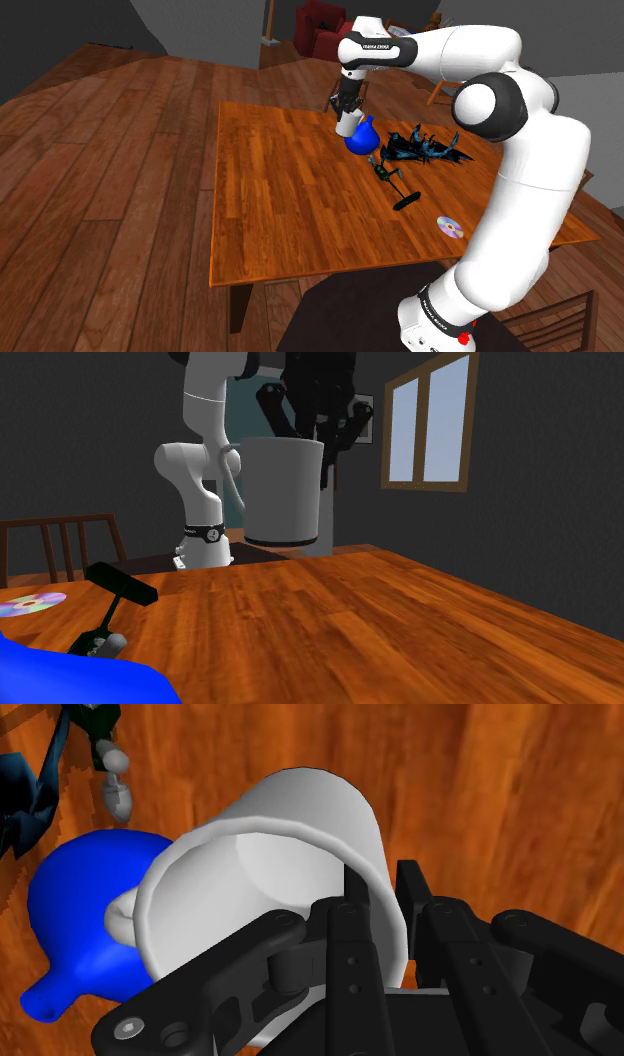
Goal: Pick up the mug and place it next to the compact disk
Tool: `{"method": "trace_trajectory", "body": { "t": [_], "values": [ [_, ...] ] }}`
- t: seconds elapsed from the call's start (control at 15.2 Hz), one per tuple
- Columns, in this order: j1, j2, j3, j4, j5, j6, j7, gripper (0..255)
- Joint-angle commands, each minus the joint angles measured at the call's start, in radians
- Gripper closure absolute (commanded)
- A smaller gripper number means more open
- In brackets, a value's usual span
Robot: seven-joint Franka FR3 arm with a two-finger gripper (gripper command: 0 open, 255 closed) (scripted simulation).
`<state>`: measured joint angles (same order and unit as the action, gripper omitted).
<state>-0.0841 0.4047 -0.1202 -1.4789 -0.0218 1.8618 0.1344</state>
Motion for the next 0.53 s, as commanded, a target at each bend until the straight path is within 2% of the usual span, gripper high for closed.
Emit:
{"method": "trace_trajectory", "body": {
  "t": [0.0,0.46],
  "values": [
    [-0.015,-0.062,-0.01,-0.092,-0.004,0.032,-0.025,255],
    [-0.073,-0.252,-0.056,-0.359,-0.025,0.117,-0.123,255]
  ]
}}
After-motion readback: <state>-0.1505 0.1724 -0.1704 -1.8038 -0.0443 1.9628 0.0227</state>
